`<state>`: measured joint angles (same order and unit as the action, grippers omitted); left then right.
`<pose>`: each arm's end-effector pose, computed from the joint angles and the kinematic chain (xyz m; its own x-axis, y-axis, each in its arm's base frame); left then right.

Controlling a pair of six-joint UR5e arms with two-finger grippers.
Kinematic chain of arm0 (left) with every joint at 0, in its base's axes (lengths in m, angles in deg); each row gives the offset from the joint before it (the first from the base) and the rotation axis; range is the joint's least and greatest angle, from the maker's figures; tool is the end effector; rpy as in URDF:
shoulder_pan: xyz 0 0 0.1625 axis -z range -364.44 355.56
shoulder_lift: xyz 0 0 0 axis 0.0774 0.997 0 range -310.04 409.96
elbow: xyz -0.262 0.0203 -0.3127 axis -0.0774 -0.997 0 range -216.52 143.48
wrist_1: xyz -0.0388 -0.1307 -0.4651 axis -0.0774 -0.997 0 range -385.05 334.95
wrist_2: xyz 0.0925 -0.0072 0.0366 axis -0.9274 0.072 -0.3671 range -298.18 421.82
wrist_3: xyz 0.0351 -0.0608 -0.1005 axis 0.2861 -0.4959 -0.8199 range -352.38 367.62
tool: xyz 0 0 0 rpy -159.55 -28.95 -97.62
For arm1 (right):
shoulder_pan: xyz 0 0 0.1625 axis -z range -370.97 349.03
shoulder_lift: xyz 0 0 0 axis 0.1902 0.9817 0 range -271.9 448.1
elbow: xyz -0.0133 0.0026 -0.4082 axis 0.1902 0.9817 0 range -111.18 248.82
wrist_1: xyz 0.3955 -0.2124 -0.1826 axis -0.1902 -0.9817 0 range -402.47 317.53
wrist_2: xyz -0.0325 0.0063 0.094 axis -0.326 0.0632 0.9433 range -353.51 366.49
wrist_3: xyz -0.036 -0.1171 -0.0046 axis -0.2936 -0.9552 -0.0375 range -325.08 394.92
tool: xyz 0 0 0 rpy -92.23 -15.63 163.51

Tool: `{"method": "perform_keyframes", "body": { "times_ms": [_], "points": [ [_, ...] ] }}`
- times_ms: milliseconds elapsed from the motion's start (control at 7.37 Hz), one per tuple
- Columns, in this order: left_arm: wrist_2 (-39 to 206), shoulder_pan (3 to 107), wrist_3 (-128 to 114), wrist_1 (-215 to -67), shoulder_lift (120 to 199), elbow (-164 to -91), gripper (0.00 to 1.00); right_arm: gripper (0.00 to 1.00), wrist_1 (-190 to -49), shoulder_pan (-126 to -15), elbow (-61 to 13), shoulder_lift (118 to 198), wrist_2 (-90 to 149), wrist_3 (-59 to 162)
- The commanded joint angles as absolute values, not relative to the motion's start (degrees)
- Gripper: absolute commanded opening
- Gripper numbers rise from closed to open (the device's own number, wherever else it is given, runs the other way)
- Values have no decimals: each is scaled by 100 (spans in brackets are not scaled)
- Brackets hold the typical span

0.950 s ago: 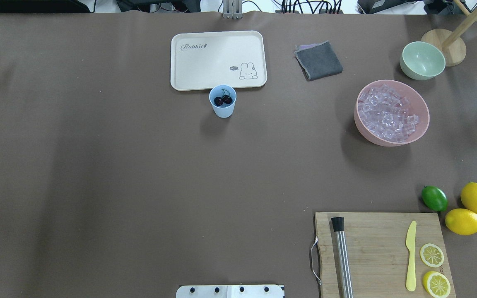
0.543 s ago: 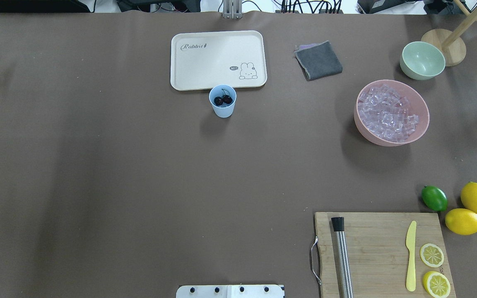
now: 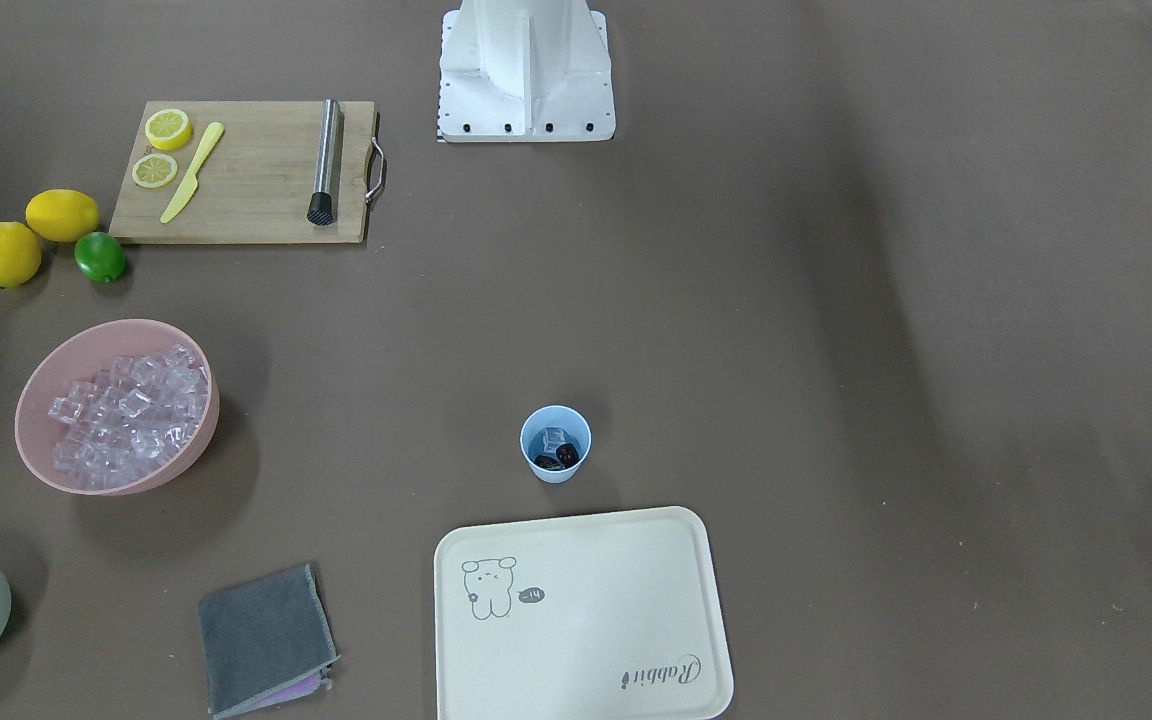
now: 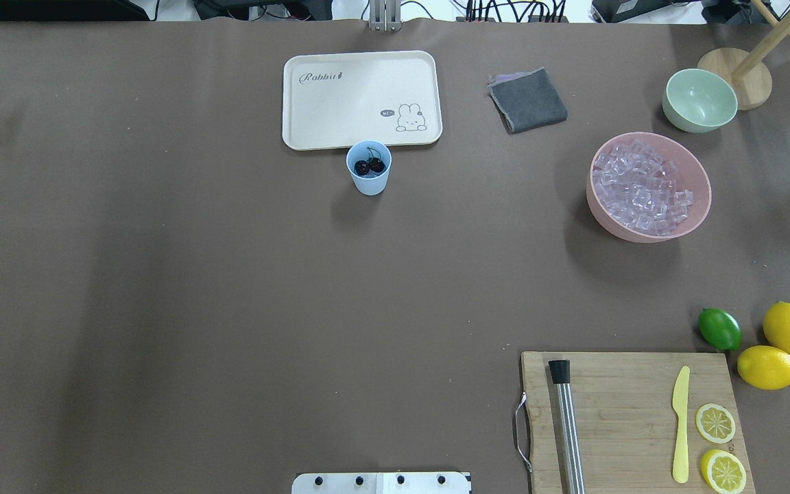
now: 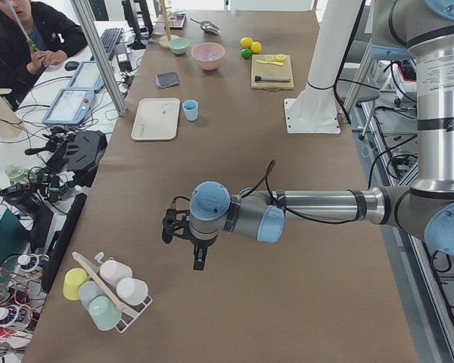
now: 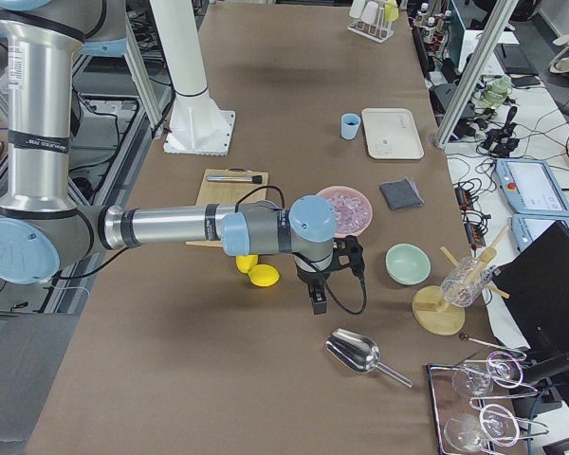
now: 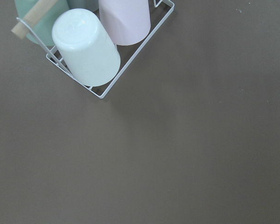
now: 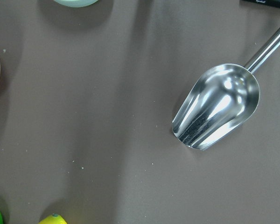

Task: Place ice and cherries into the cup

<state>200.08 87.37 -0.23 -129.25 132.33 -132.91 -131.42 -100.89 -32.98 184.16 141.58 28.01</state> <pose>-0.0585 -0.5256 0.6346 0.6602 0.0118 -0.7510 0.1221 0.9849 0.1229 0.0458 -0.5297 0.5961 0.7006 -0.2036 0.6839 0.0863 0.9756 0.2020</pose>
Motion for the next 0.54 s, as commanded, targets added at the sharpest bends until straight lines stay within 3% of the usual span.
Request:
{"method": "perform_keyframes", "body": {
  "times_ms": [0,407],
  "points": [
    [20007,8723,14,-12710,13240,-13303,98,99,-13141,-10088,-3313,18399,14175,2806],
    [19998,8723,14,-12701,13240,-13320,98,99,-13150,-10088,-3287,18294,14184,2815]
  ]
}}
